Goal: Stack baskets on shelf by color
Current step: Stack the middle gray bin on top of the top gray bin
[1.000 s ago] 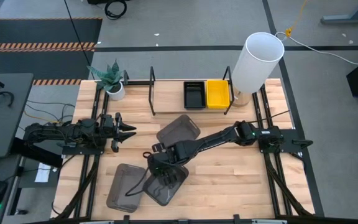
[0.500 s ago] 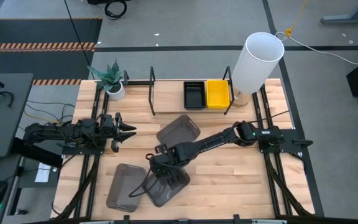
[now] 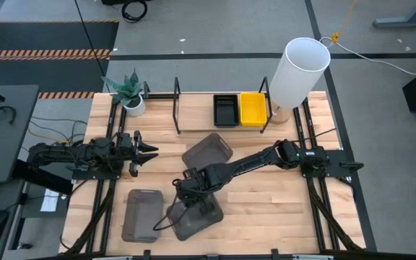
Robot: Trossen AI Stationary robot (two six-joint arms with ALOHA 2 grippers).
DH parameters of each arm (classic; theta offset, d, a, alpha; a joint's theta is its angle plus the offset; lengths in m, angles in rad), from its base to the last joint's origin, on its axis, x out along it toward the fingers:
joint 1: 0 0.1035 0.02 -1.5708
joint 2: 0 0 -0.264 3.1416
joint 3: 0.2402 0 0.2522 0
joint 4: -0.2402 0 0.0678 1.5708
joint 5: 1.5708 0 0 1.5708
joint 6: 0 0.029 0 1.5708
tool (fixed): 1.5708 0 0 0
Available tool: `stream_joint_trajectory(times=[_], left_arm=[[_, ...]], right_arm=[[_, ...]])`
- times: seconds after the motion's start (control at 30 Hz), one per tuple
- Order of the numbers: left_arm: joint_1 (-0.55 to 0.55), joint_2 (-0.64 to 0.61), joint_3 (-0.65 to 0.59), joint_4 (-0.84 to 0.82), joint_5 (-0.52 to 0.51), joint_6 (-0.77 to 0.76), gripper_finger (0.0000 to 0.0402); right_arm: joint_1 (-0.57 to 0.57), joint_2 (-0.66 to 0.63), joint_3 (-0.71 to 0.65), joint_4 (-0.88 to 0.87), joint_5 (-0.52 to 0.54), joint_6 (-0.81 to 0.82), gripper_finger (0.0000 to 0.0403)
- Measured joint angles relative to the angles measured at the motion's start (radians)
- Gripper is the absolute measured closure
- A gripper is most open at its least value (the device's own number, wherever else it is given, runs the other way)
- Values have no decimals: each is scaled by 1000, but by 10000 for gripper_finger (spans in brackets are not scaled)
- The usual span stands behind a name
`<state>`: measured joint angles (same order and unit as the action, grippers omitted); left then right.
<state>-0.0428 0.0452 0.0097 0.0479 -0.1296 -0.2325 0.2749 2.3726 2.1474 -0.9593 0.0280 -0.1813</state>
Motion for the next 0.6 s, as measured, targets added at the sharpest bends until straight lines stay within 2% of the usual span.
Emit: stream_joint_trajectory(times=[0.13,0.37,0.6], left_arm=[[0,0,0,0,0,0,285],[0,0,0,2,0,0,285],[0,0,0,1,0,0,285]], right_arm=[[0,-53,46,-51,-1,-17,397],[-15,-228,57,-76,-42,-96,399],[-94,-355,57,-149,-48,-299,399]])
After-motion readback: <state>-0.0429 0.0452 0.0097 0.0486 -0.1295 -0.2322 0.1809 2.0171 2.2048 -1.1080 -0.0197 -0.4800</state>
